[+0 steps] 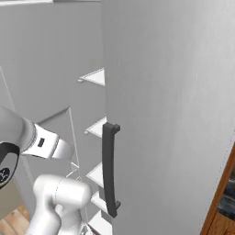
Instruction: Take the pear, bell pepper, and mushroom from the freezer and place them in the bowl on the counter.
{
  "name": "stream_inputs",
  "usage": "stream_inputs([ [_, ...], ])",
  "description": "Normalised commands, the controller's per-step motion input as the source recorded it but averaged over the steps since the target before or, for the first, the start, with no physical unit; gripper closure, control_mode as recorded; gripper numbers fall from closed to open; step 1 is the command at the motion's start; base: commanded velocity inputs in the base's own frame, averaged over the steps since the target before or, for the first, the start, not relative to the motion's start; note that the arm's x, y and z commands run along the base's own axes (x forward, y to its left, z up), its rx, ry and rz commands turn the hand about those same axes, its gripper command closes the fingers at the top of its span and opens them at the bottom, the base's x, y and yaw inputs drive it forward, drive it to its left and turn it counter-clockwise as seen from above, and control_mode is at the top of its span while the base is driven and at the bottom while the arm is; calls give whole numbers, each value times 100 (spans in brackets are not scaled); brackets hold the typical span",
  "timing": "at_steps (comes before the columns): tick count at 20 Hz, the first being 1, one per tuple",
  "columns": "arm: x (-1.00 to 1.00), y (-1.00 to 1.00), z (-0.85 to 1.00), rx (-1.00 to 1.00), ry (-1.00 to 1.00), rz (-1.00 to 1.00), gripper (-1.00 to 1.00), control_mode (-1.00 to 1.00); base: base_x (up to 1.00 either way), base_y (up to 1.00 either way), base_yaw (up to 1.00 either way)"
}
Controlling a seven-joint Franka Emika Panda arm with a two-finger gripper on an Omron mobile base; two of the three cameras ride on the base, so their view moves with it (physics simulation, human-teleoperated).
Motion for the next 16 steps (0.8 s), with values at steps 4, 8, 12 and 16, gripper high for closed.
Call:
stream_inputs([
  [4,0,0,0,0,0,0,-100,100,1,-62,11],
  [8,0,0,0,0,0,0,-100,100,29,-10,0],
  [12,0,0,0,0,0,0,-100,100,51,-11,-11],
  [16,0,0,0,0,0,0,-100,100,68,0,-49],
])
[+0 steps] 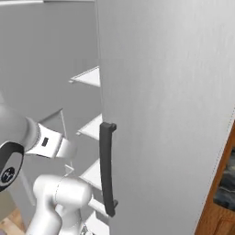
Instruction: Take the pear, bell pepper, and mushroom from the freezer and place them in the bowl on the counter.
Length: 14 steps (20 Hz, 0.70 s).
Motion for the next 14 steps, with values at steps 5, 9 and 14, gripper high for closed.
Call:
stream_inputs([
  [5,0,0,0,0,0,0,-100,100,63,0,-61],
  [9,0,0,0,0,0,0,-100,100,47,0,-56],
  [14,0,0,0,0,0,0,-100,100,25,32,-9],
])
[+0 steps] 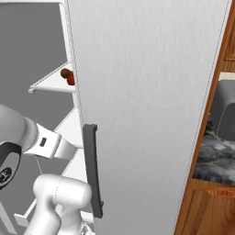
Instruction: Take the pear, bell pepper, and mushroom from the freezer and place them in the bowl on the counter.
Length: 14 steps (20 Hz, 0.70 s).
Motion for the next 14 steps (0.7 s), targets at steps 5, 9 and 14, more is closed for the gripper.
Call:
stream_inputs([
  [5,0,0,0,0,0,0,-100,100,21,31,7],
  [9,0,23,48,-7,-3,13,-100,-100,0,12,4],
  [14,-4,4,65,-10,-3,17,-100,-100,0,0,0],
])
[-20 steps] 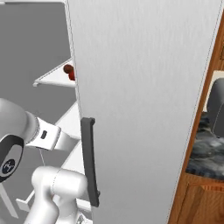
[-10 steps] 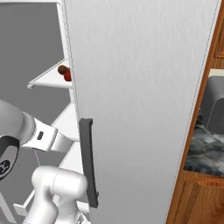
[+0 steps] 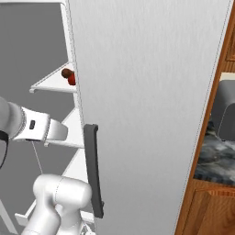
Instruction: Take the pear, bell pepper, and mushroom from the freezer and place them in the bowl on the counter.
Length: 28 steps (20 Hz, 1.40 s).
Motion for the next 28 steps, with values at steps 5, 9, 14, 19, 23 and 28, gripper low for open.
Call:
stream_inputs([
  [5,-1,6,60,-20,-2,26,-100,-100,0,0,0],
  [9,2,9,25,-20,-8,46,-100,-100,0,0,0],
  [14,10,1,13,-23,-20,52,-100,-100,0,0,0],
  [19,8,19,4,-25,-43,53,-100,-100,0,0,0],
  [23,9,37,14,-29,-41,43,-100,-100,0,0,0],
  [28,33,51,21,-28,-8,37,-100,-100,0,0,0],
])
